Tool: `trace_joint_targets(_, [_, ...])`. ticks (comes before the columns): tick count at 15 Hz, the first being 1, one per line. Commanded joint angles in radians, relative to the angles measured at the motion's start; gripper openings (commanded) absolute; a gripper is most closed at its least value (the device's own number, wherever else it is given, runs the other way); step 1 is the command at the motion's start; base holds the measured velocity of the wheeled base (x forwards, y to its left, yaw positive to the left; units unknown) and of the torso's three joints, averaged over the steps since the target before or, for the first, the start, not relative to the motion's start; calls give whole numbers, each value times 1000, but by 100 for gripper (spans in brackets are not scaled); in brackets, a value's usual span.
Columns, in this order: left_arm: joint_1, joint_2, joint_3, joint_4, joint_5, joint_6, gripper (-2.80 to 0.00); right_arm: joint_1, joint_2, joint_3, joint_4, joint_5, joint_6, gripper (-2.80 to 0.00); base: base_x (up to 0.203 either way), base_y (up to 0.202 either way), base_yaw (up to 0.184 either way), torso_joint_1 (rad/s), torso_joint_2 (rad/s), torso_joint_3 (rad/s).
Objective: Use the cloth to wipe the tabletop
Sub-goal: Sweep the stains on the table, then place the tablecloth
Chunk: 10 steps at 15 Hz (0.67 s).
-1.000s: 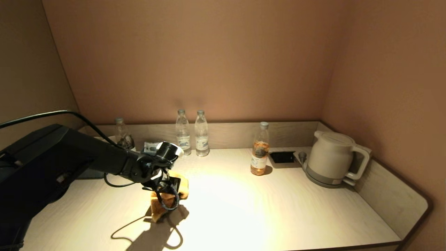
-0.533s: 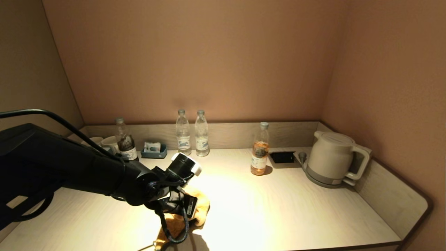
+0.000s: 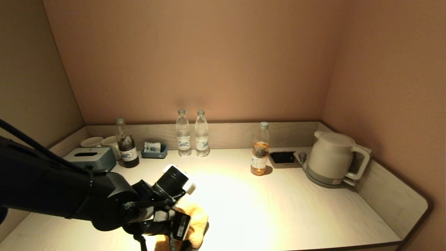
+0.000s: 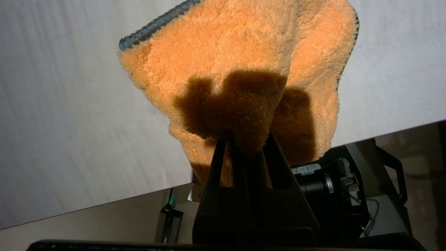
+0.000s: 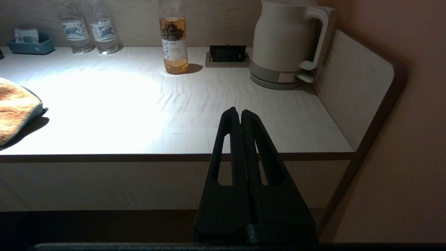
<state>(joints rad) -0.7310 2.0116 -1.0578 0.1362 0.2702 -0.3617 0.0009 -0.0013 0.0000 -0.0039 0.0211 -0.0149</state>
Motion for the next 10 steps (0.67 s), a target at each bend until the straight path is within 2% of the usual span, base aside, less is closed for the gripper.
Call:
trace_joint_targets(1, [122,-85,65,0,4,0,-280,1,1,0,-1,0,0,-280,0,0,0,0,0,0])
trace_joint_targets(6, [410,-101,63,-18,5,46,-280,1,1,0,-1,0,0,-280,0,0,0,0,0,0])
trace_joint_targets(7, [443,-99,56,-34,6,60,-280,1,1,0,-1,0,0,-280,0,0,0,0,0,0])
trace_joint_targets(9, [460,-111,48,-42,6,71,-280,1,1,0,-1,0,0,-280,0,0,0,0,0,0])
trace_joint_targets(10, [516,-149,36,-48,6,81,-280,1,1,0,-1,0,0,-280,0,0,0,0,0,0])
